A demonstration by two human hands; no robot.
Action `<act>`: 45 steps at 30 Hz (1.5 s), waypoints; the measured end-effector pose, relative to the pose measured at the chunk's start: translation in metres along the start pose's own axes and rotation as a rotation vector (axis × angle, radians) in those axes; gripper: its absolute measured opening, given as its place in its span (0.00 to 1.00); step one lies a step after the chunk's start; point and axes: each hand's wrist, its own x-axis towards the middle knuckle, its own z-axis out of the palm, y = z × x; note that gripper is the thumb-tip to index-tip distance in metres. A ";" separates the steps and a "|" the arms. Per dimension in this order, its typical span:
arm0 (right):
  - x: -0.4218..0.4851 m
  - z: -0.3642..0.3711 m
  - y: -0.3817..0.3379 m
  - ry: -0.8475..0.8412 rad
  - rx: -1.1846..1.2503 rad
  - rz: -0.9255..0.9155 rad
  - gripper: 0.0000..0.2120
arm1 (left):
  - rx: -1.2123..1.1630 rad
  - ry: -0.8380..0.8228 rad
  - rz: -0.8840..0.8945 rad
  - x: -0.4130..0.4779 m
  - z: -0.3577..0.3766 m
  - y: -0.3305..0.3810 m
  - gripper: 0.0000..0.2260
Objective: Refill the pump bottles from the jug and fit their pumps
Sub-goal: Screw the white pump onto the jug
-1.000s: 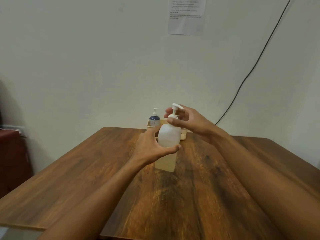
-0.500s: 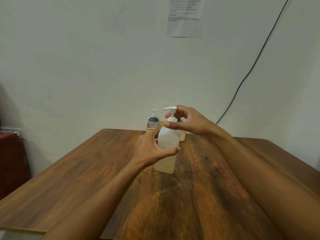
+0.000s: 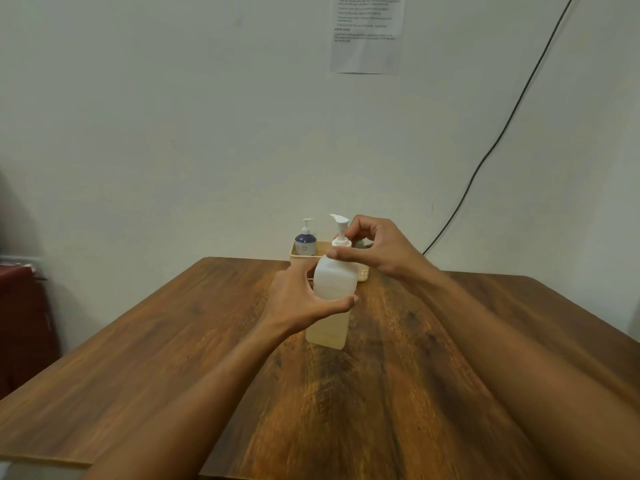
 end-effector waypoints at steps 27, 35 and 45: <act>-0.007 -0.018 -0.020 -0.217 0.059 0.104 0.13 | 0.028 0.058 0.057 0.005 0.003 -0.002 0.37; -0.013 -0.001 -0.010 0.052 0.093 0.101 0.15 | 0.003 0.067 0.047 0.001 0.004 0.000 0.40; -0.007 0.005 -0.010 -0.044 -0.125 0.111 0.32 | 0.001 0.052 0.059 -0.003 0.006 0.000 0.40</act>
